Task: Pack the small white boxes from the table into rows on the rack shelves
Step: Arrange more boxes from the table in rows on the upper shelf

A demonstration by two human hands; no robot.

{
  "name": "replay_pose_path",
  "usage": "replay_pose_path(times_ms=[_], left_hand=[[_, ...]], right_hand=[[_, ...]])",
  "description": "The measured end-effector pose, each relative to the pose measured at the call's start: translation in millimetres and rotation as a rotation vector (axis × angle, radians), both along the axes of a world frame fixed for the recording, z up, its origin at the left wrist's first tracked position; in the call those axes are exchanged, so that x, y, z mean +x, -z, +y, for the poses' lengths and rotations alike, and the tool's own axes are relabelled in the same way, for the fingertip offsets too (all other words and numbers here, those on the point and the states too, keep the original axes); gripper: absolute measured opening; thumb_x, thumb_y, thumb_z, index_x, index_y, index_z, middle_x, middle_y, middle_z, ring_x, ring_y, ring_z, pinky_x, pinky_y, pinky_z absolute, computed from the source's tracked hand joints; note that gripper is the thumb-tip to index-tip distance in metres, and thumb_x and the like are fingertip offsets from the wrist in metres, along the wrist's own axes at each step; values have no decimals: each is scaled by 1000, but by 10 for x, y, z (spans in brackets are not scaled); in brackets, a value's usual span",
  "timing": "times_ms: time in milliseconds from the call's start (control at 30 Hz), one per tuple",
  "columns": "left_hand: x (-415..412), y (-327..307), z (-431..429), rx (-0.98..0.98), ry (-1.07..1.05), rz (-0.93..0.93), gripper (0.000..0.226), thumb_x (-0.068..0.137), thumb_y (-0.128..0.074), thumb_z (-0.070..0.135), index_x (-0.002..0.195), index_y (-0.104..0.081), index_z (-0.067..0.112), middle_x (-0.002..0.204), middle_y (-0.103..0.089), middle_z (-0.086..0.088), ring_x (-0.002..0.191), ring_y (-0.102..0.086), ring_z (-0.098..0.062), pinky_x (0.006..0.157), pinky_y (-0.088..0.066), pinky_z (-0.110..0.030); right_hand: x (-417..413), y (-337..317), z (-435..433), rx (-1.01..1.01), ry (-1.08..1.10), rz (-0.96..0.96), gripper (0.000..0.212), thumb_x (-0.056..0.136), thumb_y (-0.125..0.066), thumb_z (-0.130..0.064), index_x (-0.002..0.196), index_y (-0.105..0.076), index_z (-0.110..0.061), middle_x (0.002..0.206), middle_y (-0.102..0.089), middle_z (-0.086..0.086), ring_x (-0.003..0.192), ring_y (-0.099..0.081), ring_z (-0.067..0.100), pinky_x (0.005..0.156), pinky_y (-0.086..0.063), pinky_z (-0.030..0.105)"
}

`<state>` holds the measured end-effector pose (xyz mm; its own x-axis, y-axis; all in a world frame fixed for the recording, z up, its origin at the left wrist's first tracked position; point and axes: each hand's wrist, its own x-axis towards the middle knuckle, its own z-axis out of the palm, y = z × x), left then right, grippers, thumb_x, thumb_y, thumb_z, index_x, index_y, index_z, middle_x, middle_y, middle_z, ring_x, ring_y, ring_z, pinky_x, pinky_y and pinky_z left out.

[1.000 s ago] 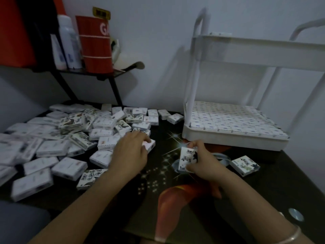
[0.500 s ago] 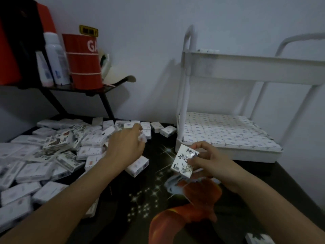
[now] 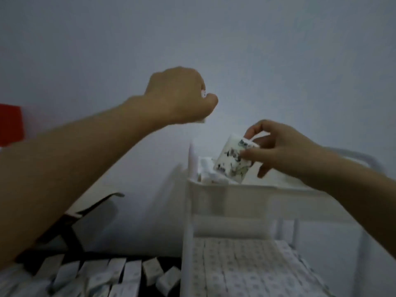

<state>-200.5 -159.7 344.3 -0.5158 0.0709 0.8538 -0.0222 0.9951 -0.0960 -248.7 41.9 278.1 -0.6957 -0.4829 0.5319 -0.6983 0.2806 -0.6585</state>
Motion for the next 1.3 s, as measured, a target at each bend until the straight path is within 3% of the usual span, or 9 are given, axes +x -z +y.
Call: replay_pose_path(times_ms=[133, 267, 367, 500, 800, 967, 1133, 1233, 1300], left_hand=[[-653, -256, 61, -223, -122, -308, 36, 87, -46, 47, 79, -65, 18, 77, -62, 0, 74, -56, -21, 57, -33, -27], [-1307, -43, 208, -459, -320, -596, 31, 85, -52, 49, 65, -48, 26, 68, -55, 6, 61, -52, -11, 55, -34, -27], [-1639, 65, 279, -350, -316, -834, 17, 87, -51, 43, 84, -56, 28, 82, -57, 5, 69, -53, -11, 64, -40, -30], [-1822, 142, 216, -100, -306, -1058, 38, 83, -56, 35, 115, -57, 15, 97, -65, -7, 70, -63, -17, 57, -48, -27], [-1848, 125, 197, -44, -305, -1081, 22, 82, -61, 36, 90, -72, 19, 81, -69, -2, 66, -65, -16, 73, -52, -29], [-1821, 135, 198, -44, -298, -1060, 25, 79, -63, 36, 94, -71, 18, 89, -67, -5, 75, -63, -21, 79, -51, -34], [-1765, 146, 215, -39, -304, -1060, 36, 77, -61, 33, 106, -69, 11, 101, -68, -10, 79, -65, -23, 78, -53, -34], [-1718, 156, 226, -23, -293, -1099, 33, 84, -58, 31, 107, -71, 12, 107, -71, -9, 85, -70, -23, 71, -54, -32], [-1685, 166, 236, -35, -298, -1096, 26, 87, -56, 31, 100, -70, 13, 102, -69, -8, 75, -68, -21, 63, -53, -28]], right_hand=[[-659, -407, -272, -62, 177, -22, 19, 85, -72, -17, 94, -55, -18, 79, -71, 5, 68, -70, 14, 50, -57, 25], [-1269, -503, -689, 236, 344, -11, 12, 87, -70, -13, 91, -61, -5, 87, -70, 13, 79, -71, 21, 68, -61, 36], [-1567, -521, -880, 433, 406, 18, 23, 87, -66, -8, 107, -64, 4, 94, -71, 18, 86, -72, 27, 76, -60, 39], [-1841, -538, -955, 457, 307, -4, 26, 84, -70, -3, 110, -62, 0, 91, -70, 18, 78, -71, 23, 75, -61, 36], [-2097, -230, -1003, 409, 216, 51, 32, 88, -66, -10, 119, -59, -10, 105, -68, 13, 72, -65, 13, 54, -51, 22], [-2051, -192, -976, 406, 137, 58, 32, 87, -67, -8, 118, -59, -9, 108, -68, 11, 80, -67, 16, 61, -53, 24], [-2046, -151, -1103, 565, 163, 154, 46, 83, -71, -10, 127, -57, -7, 122, -62, 12, 107, -63, 29, 91, -53, 43], [-2057, -90, -1159, 552, 75, -10, 42, 82, -72, -6, 122, -59, -1, 119, -63, 16, 104, -65, 29, 91, -55, 41], [-2050, -39, -1126, 477, 27, -102, 41, 83, -70, -3, 122, -58, 0, 117, -65, 17, 104, -67, 29, 90, -55, 39]])
